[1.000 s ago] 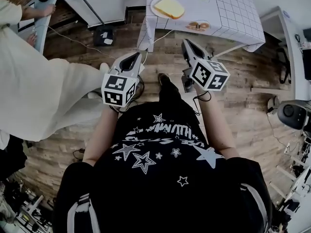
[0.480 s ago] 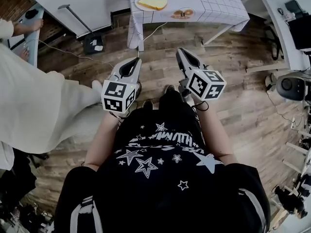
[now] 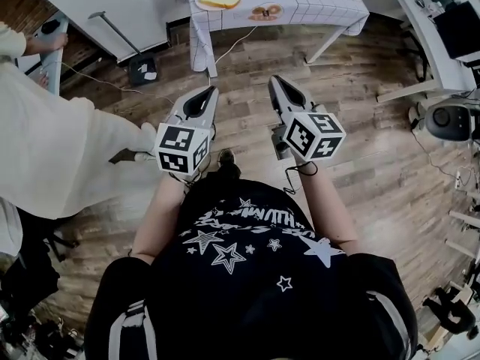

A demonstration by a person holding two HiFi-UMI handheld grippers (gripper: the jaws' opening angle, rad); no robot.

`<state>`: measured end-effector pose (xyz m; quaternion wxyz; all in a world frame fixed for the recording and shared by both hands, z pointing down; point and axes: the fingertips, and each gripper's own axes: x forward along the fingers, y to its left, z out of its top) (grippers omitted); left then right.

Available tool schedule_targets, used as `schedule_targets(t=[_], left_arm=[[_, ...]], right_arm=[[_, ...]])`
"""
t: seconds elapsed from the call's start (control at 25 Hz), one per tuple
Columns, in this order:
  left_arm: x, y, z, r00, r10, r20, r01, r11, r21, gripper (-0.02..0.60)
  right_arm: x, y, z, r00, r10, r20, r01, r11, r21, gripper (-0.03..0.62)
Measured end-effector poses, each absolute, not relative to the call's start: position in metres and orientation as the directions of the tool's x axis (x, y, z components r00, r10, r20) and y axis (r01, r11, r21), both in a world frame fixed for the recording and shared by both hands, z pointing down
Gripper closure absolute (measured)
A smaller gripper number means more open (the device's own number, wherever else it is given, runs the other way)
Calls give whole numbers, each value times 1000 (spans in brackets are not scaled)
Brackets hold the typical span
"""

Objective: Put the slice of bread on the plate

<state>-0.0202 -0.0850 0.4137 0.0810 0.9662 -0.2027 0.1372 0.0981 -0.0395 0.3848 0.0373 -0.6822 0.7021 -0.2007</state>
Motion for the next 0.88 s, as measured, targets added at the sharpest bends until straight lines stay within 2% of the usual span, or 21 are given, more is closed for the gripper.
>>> schedule_targets(t=[0.24, 0.52, 0.88], left_arm=[[-30, -4, 411, 894, -329, 304, -372, -923, 94, 572], [-48, 92, 424, 908, -251, 336, -302, -947, 107, 572], [-56, 162, 421, 920, -221, 323, -264, -960, 95, 572]], right_arm=[[76, 44, 383, -63, -968, 244, -968, 1, -250, 580], [52, 125, 379, -42, -971, 236, -972, -16, -235, 580], [29, 190, 387, -50, -969, 242, -975, -5, -222, 580]])
